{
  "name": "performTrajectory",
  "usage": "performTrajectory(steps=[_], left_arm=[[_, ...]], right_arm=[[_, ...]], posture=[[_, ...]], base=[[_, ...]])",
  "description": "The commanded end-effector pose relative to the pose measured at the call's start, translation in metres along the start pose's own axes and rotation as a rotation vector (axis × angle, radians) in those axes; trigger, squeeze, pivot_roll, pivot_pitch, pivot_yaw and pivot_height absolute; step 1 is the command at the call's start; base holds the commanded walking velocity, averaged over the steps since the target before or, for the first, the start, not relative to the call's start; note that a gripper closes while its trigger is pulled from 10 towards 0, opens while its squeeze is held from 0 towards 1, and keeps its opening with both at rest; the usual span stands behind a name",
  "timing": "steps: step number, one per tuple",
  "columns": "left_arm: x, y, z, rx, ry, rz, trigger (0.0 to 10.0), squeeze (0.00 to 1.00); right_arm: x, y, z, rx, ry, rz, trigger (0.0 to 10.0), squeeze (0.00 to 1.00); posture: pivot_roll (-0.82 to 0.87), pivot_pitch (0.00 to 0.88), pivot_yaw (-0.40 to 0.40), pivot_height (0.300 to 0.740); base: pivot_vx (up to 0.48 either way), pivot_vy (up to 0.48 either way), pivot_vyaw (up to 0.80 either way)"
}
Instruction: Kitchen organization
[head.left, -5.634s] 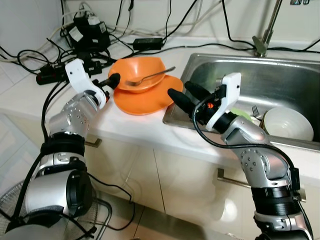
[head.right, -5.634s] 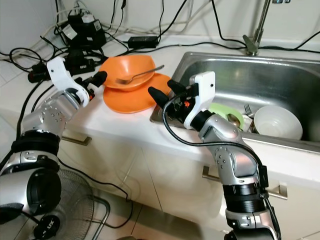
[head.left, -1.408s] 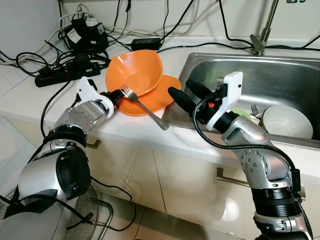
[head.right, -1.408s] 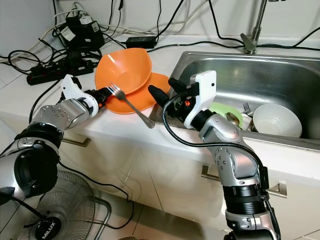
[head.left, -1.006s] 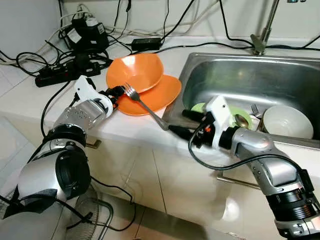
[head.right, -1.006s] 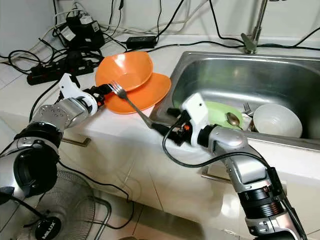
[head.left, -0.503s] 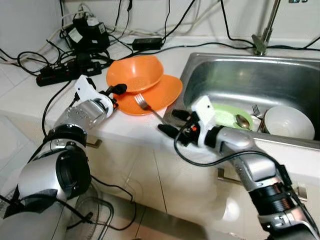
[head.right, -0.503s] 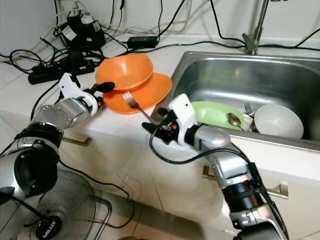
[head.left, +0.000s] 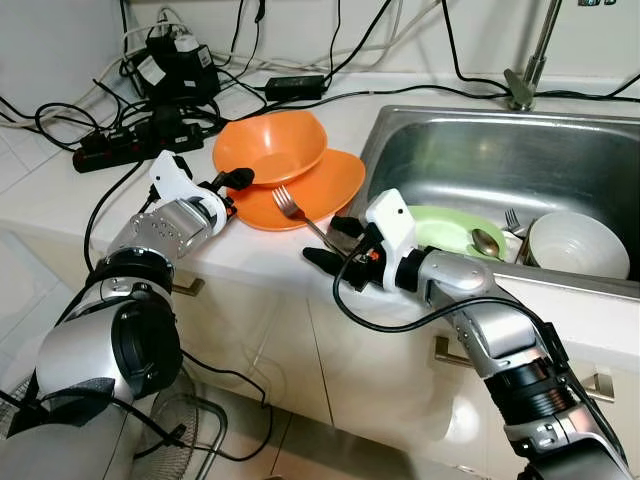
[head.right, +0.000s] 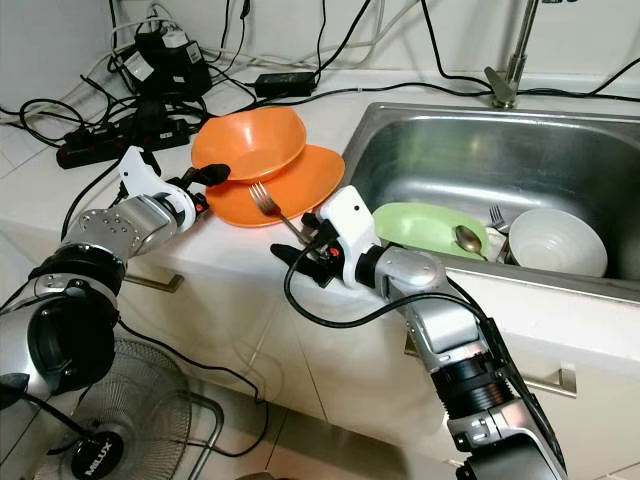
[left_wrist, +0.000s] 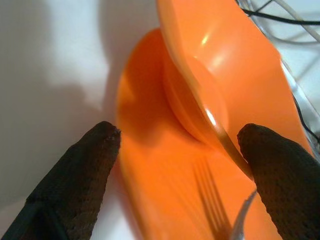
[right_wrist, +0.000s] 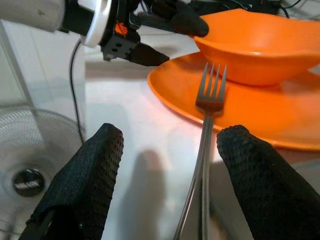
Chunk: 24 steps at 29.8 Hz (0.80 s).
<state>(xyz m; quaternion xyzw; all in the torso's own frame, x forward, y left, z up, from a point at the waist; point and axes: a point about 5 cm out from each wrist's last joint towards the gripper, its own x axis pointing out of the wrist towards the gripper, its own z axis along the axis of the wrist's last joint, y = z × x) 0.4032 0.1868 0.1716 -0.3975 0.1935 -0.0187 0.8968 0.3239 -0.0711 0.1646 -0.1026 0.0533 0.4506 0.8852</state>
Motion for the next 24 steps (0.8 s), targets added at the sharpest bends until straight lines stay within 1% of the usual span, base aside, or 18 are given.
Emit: performTrajectory(steps=[1,2,6,7,9,10,15,16,20,23,24], left_arm=[[-0.001,-0.006,0.007,0.029,-0.005,-0.002,10.0,1.00],[-0.001,-0.010,0.007,0.044,0.008,-0.011,10.0,1.00],[-0.001,-0.014,0.009,0.065,0.017,-0.021,10.0,1.00],[-0.002,-0.015,0.010,0.086,0.018,-0.021,10.0,0.55],[-0.003,-0.017,0.013,0.108,0.017,-0.024,10.0,0.55],[-0.004,-0.017,0.015,0.112,0.017,-0.022,10.0,0.00],[-0.011,-0.013,0.023,0.129,0.019,-0.005,10.0,0.00],[-0.015,-0.012,0.027,0.136,0.023,-0.009,10.0,0.00],[-0.022,-0.010,0.033,0.148,0.020,-0.012,10.0,0.00],[-0.033,-0.004,0.037,0.174,0.018,-0.010,10.0,0.00],[-0.042,0.000,0.038,0.197,0.020,-0.010,10.0,0.00]], right_arm=[[0.007,0.001,0.006,-0.048,0.012,-0.005,10.0,0.00],[0.010,0.000,0.006,-0.052,0.028,-0.011,10.0,0.00],[0.011,-0.001,0.004,-0.057,0.040,-0.015,10.0,0.00],[0.012,-0.002,0.004,-0.059,0.042,-0.016,10.0,0.00],[0.013,-0.002,0.004,-0.061,0.043,-0.017,10.0,0.00],[0.013,-0.002,0.004,-0.063,0.043,-0.018,10.0,0.00],[0.013,-0.002,0.005,-0.069,0.037,-0.017,10.0,0.00],[0.013,-0.003,0.004,-0.069,0.035,-0.020,10.0,0.00],[0.012,-0.004,0.004,-0.066,0.033,-0.025,10.0,0.00],[0.013,-0.004,0.002,-0.063,0.034,-0.028,10.0,0.00],[0.013,-0.004,0.002,-0.061,0.032,-0.027,10.0,0.00]], posture=[[-0.08,0.000,0.151,0.740],[-0.07,0.000,0.149,0.740],[-0.07,0.000,0.149,0.740],[-0.07,0.000,0.148,0.740],[-0.07,0.000,0.148,0.740],[-0.07,0.000,0.148,0.740],[-0.07,0.000,0.151,0.740],[-0.06,0.000,0.150,0.740],[-0.06,0.000,0.149,0.740],[-0.04,0.000,0.147,0.740],[-0.04,0.000,0.146,0.740]], base=[[0.000,0.000,0.00],[0.000,0.000,0.00],[0.000,0.000,0.00],[0.000,0.000,0.00],[0.000,0.000,0.00],[0.000,0.000,0.00],[0.000,0.000,0.00],[0.000,0.000,0.00],[0.000,0.000,0.00],[0.000,0.000,0.00],[0.000,0.000,0.00]])
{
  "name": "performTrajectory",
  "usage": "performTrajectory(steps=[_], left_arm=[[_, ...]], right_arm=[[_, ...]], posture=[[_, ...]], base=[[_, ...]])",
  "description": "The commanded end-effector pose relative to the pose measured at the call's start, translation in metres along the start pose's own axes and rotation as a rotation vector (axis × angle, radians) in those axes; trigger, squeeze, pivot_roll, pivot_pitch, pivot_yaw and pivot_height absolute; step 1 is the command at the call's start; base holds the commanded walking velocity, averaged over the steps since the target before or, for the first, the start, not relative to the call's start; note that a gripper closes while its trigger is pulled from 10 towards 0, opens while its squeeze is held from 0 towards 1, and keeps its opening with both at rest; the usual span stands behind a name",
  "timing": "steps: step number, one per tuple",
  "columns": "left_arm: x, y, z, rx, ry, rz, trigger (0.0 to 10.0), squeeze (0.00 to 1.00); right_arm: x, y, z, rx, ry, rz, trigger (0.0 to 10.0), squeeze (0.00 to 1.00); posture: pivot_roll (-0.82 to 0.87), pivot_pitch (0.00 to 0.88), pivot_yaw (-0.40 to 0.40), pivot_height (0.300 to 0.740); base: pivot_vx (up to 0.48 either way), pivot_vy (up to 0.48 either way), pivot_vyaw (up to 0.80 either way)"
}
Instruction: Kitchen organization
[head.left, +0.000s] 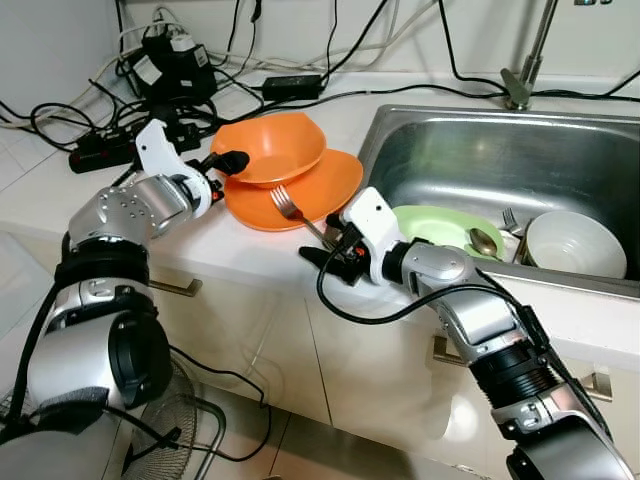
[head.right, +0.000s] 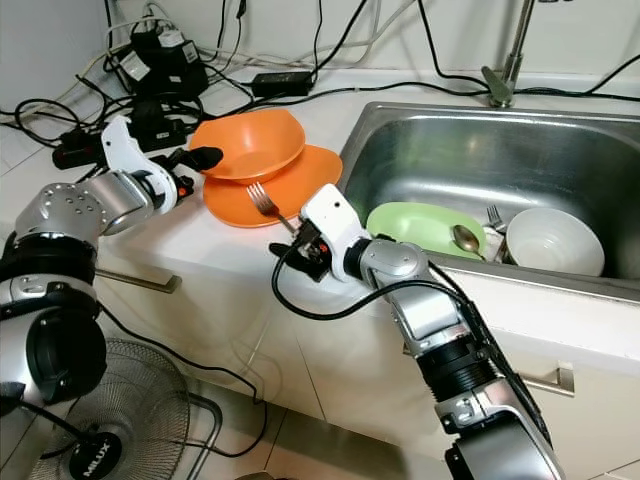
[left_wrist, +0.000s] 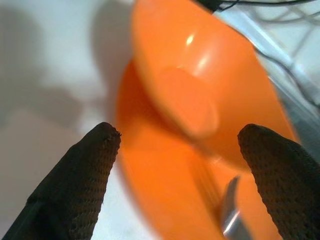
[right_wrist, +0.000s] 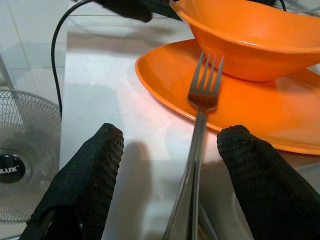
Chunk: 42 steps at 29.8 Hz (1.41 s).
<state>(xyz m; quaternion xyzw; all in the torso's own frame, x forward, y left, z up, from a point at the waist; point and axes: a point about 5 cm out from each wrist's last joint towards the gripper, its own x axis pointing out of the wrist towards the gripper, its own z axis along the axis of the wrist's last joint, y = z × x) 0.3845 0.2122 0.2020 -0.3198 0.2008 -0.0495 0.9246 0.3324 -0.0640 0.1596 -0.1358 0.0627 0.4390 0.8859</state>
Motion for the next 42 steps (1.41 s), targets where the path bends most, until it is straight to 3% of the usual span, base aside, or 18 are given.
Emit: performTrajectory(steps=[1,9,14,24,28,30,38,42], left_arm=[[-0.013,0.005,0.007,0.027,-0.007,0.008,10.0,0.00],[-0.033,-0.003,-0.009,0.101,0.031,-0.052,10.0,0.00],[-0.041,-0.023,-0.040,0.144,0.091,-0.147,10.0,0.00],[-0.040,-0.038,-0.087,0.094,0.166,-0.214,10.0,0.00],[-0.040,-0.043,-0.097,0.063,0.189,-0.231,10.0,0.00],[-0.037,-0.049,-0.102,0.029,0.194,-0.246,10.0,0.00],[-0.029,-0.059,-0.109,0.021,0.202,-0.253,10.0,0.00],[-0.023,-0.061,-0.110,0.002,0.203,-0.237,10.0,0.00]], right_arm=[[0.002,-0.002,0.005,-0.011,-0.018,-0.004,10.0,0.00],[0.001,-0.005,0.004,-0.008,-0.018,-0.018,10.0,0.00],[0.001,-0.008,0.001,-0.012,-0.007,-0.030,10.0,0.00],[0.000,-0.011,0.000,0.039,0.009,-0.038,10.0,0.00],[-0.003,-0.015,-0.001,0.044,0.014,-0.047,10.0,0.00],[-0.011,-0.022,-0.001,0.049,0.003,-0.076,10.0,0.00],[-0.036,-0.040,-0.001,0.000,0.034,-0.133,10.0,0.00],[-0.058,-0.055,0.003,-0.041,0.049,-0.175,10.0,0.00]], posture=[[-0.04,0.000,0.146,0.740],[-0.03,0.000,0.140,0.740],[-0.02,0.000,0.134,0.740],[-0.03,0.000,0.116,0.740],[-0.03,0.000,0.113,0.740],[-0.03,0.000,0.114,0.740],[-0.05,0.000,0.122,0.740],[-0.07,0.000,0.132,0.740]], base=[[0.000,0.000,0.00],[0.000,0.000,0.00],[0.000,0.000,0.00],[0.000,0.000,0.00],[0.000,0.000,0.00],[0.000,0.000,0.00],[0.000,0.000,0.00],[0.000,0.000,0.00]])
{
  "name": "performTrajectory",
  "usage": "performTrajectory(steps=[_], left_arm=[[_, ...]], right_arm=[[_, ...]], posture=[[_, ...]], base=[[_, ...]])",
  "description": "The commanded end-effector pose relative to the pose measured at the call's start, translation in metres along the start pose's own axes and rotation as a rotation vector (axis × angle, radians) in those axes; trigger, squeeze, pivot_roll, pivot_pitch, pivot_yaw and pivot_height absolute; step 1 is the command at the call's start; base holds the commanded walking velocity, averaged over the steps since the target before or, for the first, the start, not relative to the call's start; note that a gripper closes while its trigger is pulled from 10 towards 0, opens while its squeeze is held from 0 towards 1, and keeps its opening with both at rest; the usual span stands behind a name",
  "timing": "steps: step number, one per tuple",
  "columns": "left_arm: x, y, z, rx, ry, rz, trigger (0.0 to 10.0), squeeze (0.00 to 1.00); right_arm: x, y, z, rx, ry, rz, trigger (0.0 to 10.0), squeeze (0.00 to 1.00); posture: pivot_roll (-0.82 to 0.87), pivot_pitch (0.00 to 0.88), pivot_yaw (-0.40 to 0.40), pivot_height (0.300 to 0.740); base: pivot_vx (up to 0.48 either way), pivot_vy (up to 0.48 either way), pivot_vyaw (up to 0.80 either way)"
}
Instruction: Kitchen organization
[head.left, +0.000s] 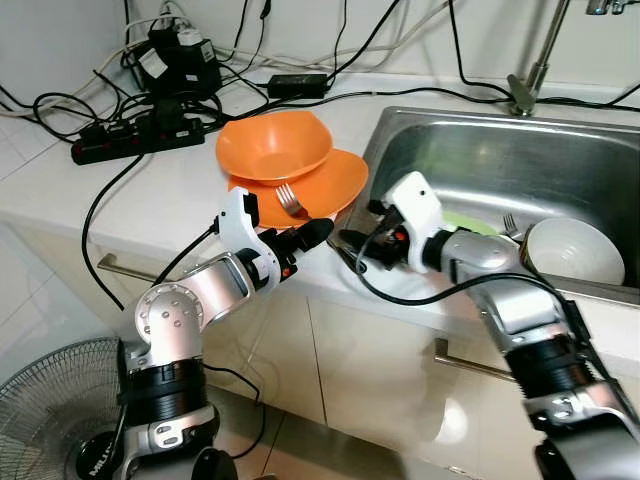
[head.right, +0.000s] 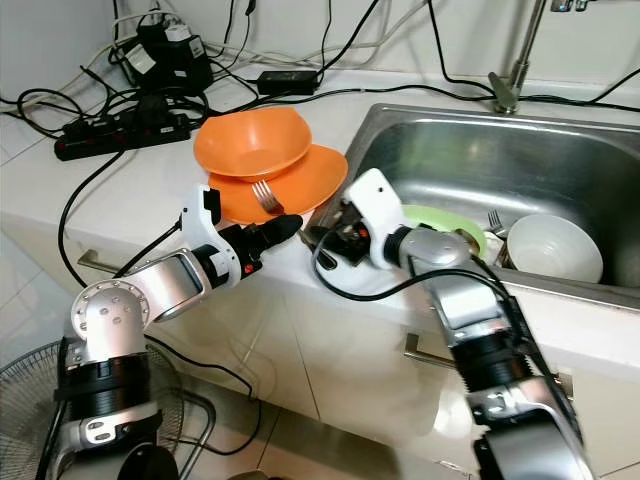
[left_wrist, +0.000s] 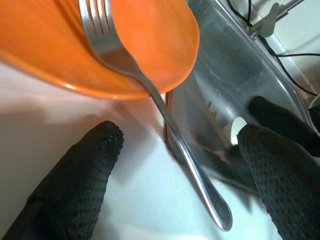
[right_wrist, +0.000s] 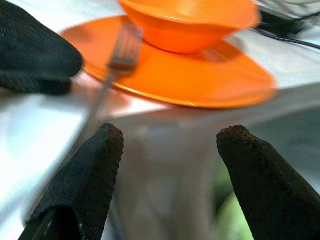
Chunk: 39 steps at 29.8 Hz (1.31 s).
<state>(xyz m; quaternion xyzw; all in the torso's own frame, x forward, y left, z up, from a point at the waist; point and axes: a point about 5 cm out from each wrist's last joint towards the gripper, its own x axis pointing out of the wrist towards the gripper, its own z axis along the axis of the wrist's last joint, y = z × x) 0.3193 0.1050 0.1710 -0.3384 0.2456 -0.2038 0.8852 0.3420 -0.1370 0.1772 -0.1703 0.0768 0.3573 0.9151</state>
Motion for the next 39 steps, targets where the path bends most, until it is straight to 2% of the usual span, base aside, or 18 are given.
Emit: performTrajectory(steps=[1,5,10,18,20,21,22,23,24,39], left_arm=[[0.003,0.004,0.000,-0.009,0.009,0.040,10.0,0.00],[0.007,0.015,0.000,-0.027,0.017,0.114,10.0,0.00],[0.014,0.023,0.002,-0.029,0.039,0.189,10.0,0.00],[0.022,0.025,0.009,-0.030,0.062,0.292,10.0,0.00],[0.023,0.022,0.008,-0.052,0.075,0.272,10.0,0.00],[0.024,0.021,0.008,-0.058,0.079,0.264,6.2,0.00],[0.025,0.020,0.007,-0.065,0.084,0.255,2.9,0.00],[0.026,0.019,0.007,-0.069,0.087,0.251,0.4,0.00],[0.026,0.019,0.007,-0.074,0.089,0.254,0.0,0.00],[0.026,0.018,0.008,-0.105,0.104,0.235,0.0,0.00]], right_arm=[[-0.007,-0.006,0.009,-0.013,-0.026,-0.014,10.0,0.00],[-0.013,-0.016,0.012,-0.027,-0.028,-0.056,10.0,0.00],[-0.013,-0.015,0.017,-0.028,-0.041,-0.064,10.0,0.00],[-0.012,-0.008,0.017,-0.016,-0.053,-0.063,10.0,0.00],[-0.012,-0.008,0.017,-0.013,-0.052,-0.063,10.0,0.00],[-0.012,-0.008,0.017,-0.012,-0.052,-0.064,10.0,0.00],[-0.012,-0.008,0.017,-0.010,-0.052,-0.065,10.0,0.00],[-0.012,-0.008,0.017,-0.009,-0.052,-0.066,10.0,0.00],[-0.013,-0.008,0.017,-0.009,-0.051,-0.068,10.0,0.00],[-0.010,-0.007,0.018,-0.003,-0.056,-0.070,10.0,0.00]], posture=[[-0.08,0.000,0.134,0.740],[-0.09,0.000,0.142,0.740],[-0.09,0.000,0.153,0.740],[-0.09,0.000,0.169,0.740],[-0.09,0.000,0.170,0.740],[-0.09,0.000,0.171,0.740],[-0.09,0.000,0.172,0.740],[-0.09,0.000,0.172,0.740],[-0.09,0.000,0.173,0.740],[-0.08,0.000,0.175,0.740]], base=[[0.000,0.000,0.00],[0.000,0.000,0.00],[0.000,0.000,0.00],[0.000,0.000,0.00],[0.000,0.000,0.00],[0.000,0.000,0.00],[0.000,0.000,0.00],[0.000,0.000,0.00],[0.000,0.000,0.00],[0.000,0.000,0.00]])
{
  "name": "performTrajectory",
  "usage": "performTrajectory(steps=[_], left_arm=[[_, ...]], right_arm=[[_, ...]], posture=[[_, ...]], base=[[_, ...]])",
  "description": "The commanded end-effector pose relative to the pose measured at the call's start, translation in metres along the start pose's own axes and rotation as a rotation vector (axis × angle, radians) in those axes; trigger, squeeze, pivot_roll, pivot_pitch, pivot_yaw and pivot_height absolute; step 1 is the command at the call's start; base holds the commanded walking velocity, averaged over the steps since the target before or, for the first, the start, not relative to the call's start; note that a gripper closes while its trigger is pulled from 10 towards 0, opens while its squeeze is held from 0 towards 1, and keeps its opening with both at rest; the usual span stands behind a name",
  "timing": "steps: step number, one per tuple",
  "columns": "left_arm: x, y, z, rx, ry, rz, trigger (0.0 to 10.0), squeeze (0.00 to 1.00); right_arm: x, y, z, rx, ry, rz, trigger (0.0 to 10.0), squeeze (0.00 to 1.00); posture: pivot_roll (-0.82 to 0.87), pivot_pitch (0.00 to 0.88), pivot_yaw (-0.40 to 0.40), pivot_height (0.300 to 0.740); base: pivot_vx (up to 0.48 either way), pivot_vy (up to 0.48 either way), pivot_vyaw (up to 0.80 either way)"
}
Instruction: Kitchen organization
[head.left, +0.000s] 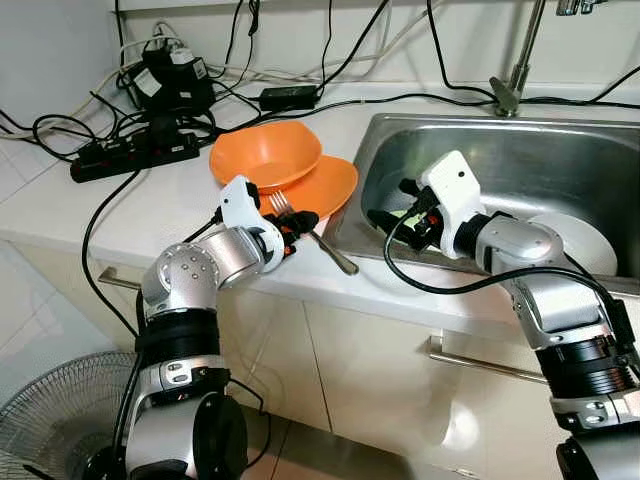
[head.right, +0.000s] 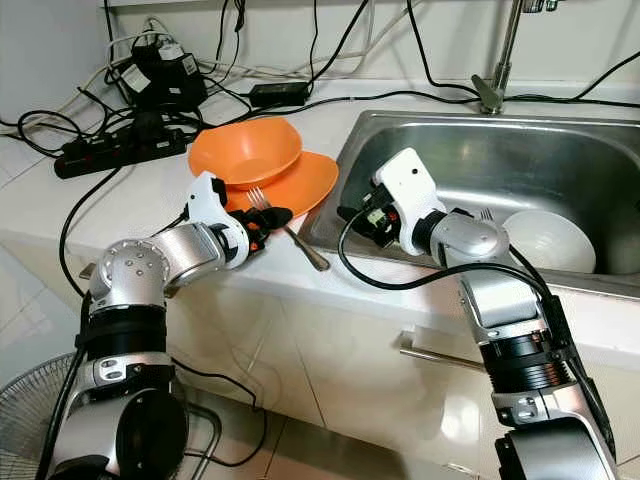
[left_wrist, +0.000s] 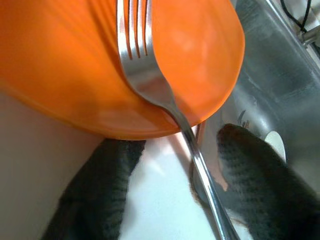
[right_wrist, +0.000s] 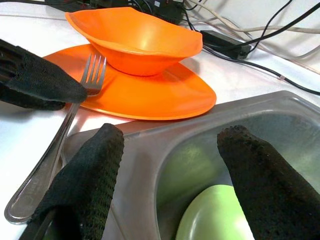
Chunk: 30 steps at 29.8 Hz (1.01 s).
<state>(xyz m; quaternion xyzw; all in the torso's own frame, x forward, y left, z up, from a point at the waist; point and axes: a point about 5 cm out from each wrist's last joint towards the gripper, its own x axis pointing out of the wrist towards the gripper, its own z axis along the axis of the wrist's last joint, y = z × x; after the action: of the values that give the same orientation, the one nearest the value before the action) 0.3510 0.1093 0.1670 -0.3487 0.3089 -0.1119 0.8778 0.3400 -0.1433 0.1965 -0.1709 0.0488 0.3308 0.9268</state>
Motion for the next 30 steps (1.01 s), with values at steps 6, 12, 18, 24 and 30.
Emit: performTrajectory(steps=[6,12,18,24,30], left_arm=[[0.0034,0.0071,-0.0098,-0.008,0.065,0.035,0.0,0.00],[0.0034,0.0072,-0.0099,-0.010,0.066,0.030,0.0,0.00],[0.0033,0.0086,-0.0100,-0.016,0.062,0.030,0.0,0.00],[0.0027,0.0098,-0.0092,-0.020,0.054,0.029,0.0,0.00],[0.0015,0.0060,-0.0063,-0.013,0.033,0.010,0.0,0.00]], right_arm=[[0.0006,0.0016,0.0009,0.013,-0.011,-0.003,10.0,0.00],[0.0006,0.0016,0.0001,0.016,-0.010,-0.003,10.0,0.00],[0.0019,0.0024,-0.0007,0.020,-0.010,-0.001,10.0,0.00],[0.0025,0.0022,-0.0011,0.020,-0.009,0.000,10.0,0.00],[0.0027,0.0024,-0.0013,0.022,-0.011,-0.001,10.0,0.00]], posture=[[-0.09,0.000,0.178,0.740],[-0.08,0.000,0.177,0.740],[-0.08,0.000,0.173,0.740],[-0.08,0.000,0.171,0.740],[-0.08,0.000,0.171,0.740]], base=[[0.000,0.000,0.00],[0.000,0.000,0.00],[0.000,0.000,0.00],[0.000,0.000,0.00],[0.000,0.000,0.00]])
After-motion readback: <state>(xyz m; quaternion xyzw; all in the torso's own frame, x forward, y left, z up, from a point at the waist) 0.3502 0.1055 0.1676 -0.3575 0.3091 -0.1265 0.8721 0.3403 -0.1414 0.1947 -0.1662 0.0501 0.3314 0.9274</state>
